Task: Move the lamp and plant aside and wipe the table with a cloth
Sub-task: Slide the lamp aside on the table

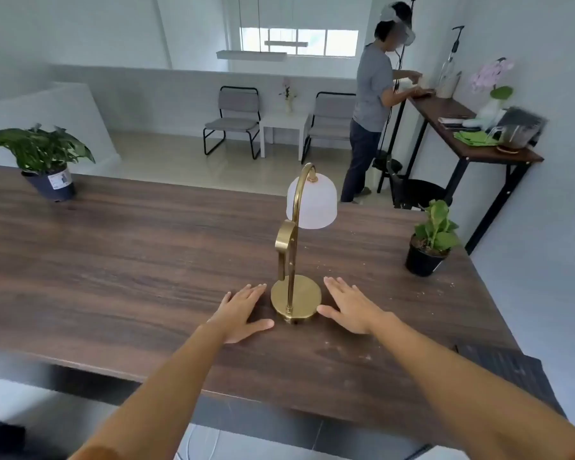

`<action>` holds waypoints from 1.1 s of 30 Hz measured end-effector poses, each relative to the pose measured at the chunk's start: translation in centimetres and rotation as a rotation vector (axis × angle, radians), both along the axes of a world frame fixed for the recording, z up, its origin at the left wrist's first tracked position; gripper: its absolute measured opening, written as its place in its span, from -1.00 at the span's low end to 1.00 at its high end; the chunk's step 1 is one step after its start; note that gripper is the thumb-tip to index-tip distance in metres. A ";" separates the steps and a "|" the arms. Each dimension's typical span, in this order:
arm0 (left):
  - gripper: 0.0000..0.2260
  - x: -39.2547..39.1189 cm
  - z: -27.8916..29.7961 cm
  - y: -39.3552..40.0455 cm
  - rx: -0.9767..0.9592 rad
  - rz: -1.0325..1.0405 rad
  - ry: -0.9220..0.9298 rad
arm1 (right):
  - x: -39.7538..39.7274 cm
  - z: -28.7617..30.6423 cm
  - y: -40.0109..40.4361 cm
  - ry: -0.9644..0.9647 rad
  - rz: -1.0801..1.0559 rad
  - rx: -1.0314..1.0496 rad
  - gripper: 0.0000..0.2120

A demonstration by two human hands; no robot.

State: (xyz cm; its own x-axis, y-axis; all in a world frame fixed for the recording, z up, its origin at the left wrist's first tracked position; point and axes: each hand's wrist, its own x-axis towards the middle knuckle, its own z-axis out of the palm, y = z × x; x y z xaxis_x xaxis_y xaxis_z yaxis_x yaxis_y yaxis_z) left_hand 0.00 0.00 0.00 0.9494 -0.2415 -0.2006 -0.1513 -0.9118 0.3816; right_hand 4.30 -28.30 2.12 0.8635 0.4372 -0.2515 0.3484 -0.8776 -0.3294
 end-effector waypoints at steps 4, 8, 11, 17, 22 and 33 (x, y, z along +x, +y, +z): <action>-0.13 -1.0 0.1 -1.3 -0.005 -0.036 -0.121 | -1.8 -0.6 2.4 -0.066 0.016 0.053 -0.20; -0.18 -1.0 -3.1 -4.0 -0.024 0.124 -0.120 | 0.4 -3.7 1.4 0.001 0.077 0.097 -0.18; -0.21 -0.1 -2.7 -3.2 -0.023 0.136 -0.164 | 0.8 -3.3 2.4 -0.051 0.092 0.129 -0.17; -0.23 2.3 -3.2 -1.4 -0.025 0.204 -0.219 | 4.4 -2.9 4.8 -0.067 0.121 0.118 -0.18; -0.29 6.9 -3.4 0.6 -0.008 0.229 -0.219 | 9.3 -3.1 7.2 -0.074 0.120 0.082 -0.19; -0.37 19.9 -3.9 2.3 -0.006 0.198 -0.256 | 20.9 -2.9 9.5 -0.069 0.017 0.051 -0.26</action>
